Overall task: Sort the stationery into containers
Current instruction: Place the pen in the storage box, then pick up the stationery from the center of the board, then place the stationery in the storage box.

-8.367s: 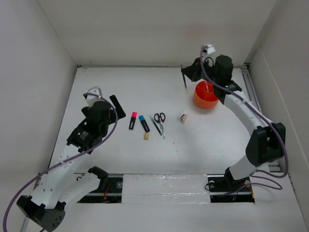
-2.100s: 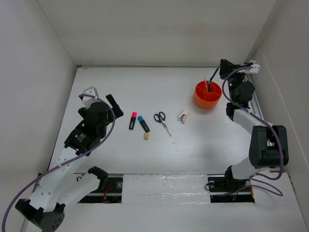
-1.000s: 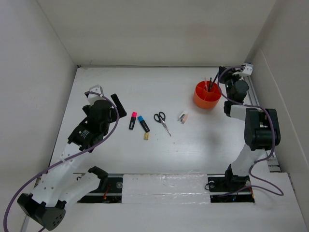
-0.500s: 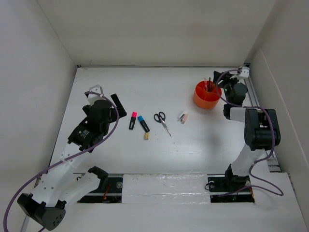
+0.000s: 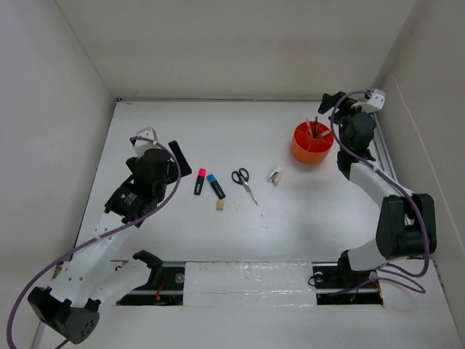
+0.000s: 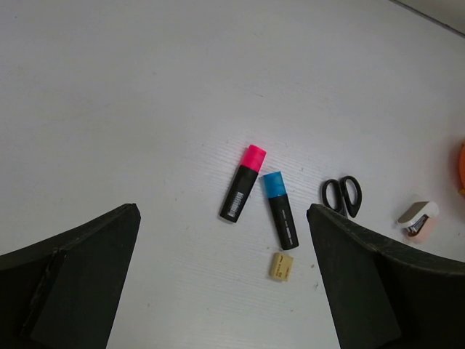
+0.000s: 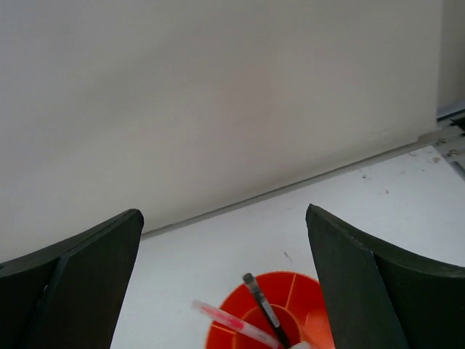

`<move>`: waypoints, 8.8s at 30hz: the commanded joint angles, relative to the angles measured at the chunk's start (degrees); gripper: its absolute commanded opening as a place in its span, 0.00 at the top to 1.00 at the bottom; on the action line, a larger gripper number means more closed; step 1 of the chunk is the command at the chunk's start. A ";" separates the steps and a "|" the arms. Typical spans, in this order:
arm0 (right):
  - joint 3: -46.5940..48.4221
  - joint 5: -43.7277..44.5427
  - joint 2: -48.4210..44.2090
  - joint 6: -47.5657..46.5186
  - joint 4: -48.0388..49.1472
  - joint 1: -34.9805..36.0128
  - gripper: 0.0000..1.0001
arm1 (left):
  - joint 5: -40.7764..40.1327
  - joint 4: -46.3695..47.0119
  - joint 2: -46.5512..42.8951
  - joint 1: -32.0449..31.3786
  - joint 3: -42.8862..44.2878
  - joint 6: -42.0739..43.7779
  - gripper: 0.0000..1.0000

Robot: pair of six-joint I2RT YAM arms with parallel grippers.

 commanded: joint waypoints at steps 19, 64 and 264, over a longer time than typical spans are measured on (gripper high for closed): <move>0.18 13.20 -33.74 0.72 -45.12 36.99 0.00 | 20.26 0.50 19.61 -2.45 -0.82 -0.84 0.00; -9.21 10.33 -48.95 7.04 -59.03 51.79 0.04 | 5.85 3.75 49.68 -19.41 2.78 -13.69 0.43; 37.72 -72.98 37.09 -23.28 -28.89 -18.17 1.00 | 22.63 2.35 14.00 -7.90 1.81 8.90 0.00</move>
